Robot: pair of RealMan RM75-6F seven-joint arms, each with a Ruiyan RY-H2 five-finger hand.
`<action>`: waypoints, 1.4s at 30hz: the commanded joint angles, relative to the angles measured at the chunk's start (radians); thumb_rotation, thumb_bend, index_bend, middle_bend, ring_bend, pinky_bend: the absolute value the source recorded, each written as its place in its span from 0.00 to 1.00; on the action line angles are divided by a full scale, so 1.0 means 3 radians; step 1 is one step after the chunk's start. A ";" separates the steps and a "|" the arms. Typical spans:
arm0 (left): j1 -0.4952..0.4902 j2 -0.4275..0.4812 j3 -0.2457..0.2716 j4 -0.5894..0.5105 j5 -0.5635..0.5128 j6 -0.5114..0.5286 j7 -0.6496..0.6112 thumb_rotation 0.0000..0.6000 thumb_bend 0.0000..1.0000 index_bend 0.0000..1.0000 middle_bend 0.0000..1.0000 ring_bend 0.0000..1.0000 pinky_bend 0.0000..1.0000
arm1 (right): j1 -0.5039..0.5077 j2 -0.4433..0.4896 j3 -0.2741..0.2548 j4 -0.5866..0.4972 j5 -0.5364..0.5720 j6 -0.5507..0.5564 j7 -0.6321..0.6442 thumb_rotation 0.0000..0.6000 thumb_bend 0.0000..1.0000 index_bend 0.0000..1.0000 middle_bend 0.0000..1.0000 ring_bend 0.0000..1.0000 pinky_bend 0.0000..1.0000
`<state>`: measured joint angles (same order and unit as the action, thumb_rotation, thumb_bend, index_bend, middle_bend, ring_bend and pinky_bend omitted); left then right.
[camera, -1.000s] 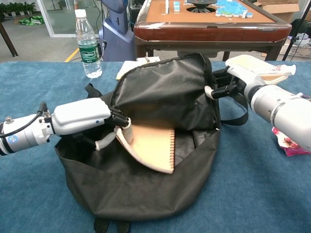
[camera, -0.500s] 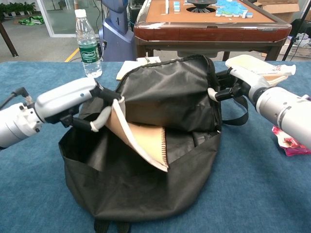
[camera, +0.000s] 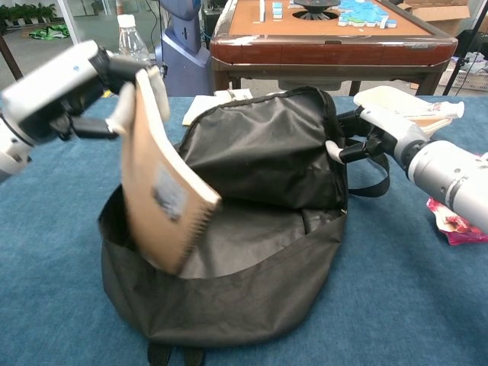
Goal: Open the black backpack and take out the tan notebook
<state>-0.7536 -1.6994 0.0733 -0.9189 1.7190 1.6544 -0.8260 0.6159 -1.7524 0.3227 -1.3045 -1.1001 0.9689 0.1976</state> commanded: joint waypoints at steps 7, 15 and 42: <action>0.0144 0.0781 -0.0417 -0.1084 -0.0398 -0.0143 0.0142 1.00 0.66 0.68 0.80 0.67 0.56 | -0.0029 0.0115 -0.0483 0.0017 -0.1048 0.0321 0.0326 1.00 0.54 0.69 0.39 0.24 0.08; 0.0271 0.1093 -0.0672 -0.1332 -0.0584 -0.0146 0.0342 1.00 0.66 0.68 0.80 0.67 0.56 | 0.0041 0.0434 -0.1035 -0.0181 -0.1765 0.0315 0.0102 1.00 0.29 0.21 0.19 0.09 0.06; -0.0348 0.0650 -0.0797 -0.0942 -0.0700 -0.1689 0.0824 1.00 0.66 0.66 0.79 0.66 0.56 | -0.0435 0.1259 -0.0925 -0.0725 -0.2048 0.1570 -0.0189 1.00 0.00 0.00 0.00 0.00 0.00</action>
<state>-0.8262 -1.4676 -0.1719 -1.2336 1.5135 1.1977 -0.6019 0.4929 -1.3794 0.0393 -1.5229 -1.7181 1.4308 0.1395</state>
